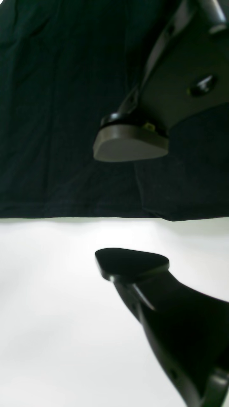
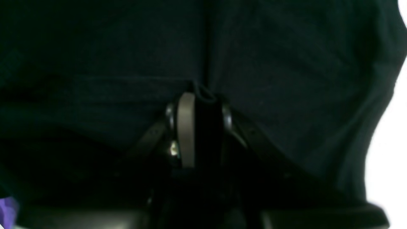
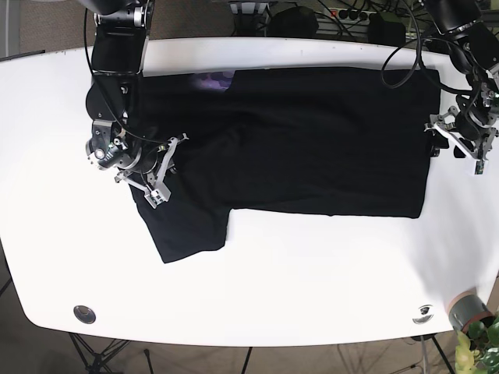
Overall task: Fold the T-shirt properly
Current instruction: 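Fold the sleeve with the right gripper inward over the shirt body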
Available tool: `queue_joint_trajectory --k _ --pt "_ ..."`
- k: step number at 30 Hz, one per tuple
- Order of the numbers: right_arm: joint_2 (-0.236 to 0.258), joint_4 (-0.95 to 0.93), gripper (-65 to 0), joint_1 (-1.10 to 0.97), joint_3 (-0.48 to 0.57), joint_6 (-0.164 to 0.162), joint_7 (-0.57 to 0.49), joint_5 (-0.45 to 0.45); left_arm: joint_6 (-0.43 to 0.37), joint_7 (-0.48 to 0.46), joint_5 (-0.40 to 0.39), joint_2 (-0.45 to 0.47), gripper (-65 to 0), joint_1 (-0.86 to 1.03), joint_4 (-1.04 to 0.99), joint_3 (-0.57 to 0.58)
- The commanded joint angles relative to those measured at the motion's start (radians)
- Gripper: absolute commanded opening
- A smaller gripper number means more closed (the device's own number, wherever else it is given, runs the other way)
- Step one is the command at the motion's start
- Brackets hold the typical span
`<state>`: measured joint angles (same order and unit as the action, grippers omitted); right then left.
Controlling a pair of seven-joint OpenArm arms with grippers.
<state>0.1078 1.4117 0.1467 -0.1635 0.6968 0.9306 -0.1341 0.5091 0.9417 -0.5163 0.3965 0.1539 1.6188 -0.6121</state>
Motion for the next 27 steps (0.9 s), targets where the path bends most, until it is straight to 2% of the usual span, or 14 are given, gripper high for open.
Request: queue_joint_trajectory --k 1,6,9,12,20,27 --pt "0.003 0.054 -55.5 0.011 -0.001 0.001 -0.008 -0.012 0.003 -0.02 -0.009 0.022 -25.4 -0.007 0.013 -0.004" --pt "0.003 0.073 -54.5 0.009 -0.001 0.001 -0.006 -0.012 0.003 -0.02 -0.009 0.022 -25.4 -0.007 0.013 -0.004" --pt "0.003 0.071 -49.0 0.009 -0.003 0.001 -0.006 -0.012 0.003 -0.02 -0.009 0.022 -25.4 -0.007 0.013 -0.004" --pt "0.003 0.071 -46.9 0.008 -0.003 0.001 -0.006 -0.012 0.003 -0.02 -0.009 0.022 -25.4 -0.007 0.013 -0.004" --pt "0.003 0.071 -62.6 -0.002 -0.001 0.001 -0.008 -0.012 0.003 -0.02 -0.009 0.022 -25.4 -0.007 0.013 -0.004" --pt "0.003 0.1 -62.8 -0.005 -0.001 0.001 -0.008 -0.012 0.003 -0.02 -0.009 0.022 -25.4 -0.007 0.013 -0.004"
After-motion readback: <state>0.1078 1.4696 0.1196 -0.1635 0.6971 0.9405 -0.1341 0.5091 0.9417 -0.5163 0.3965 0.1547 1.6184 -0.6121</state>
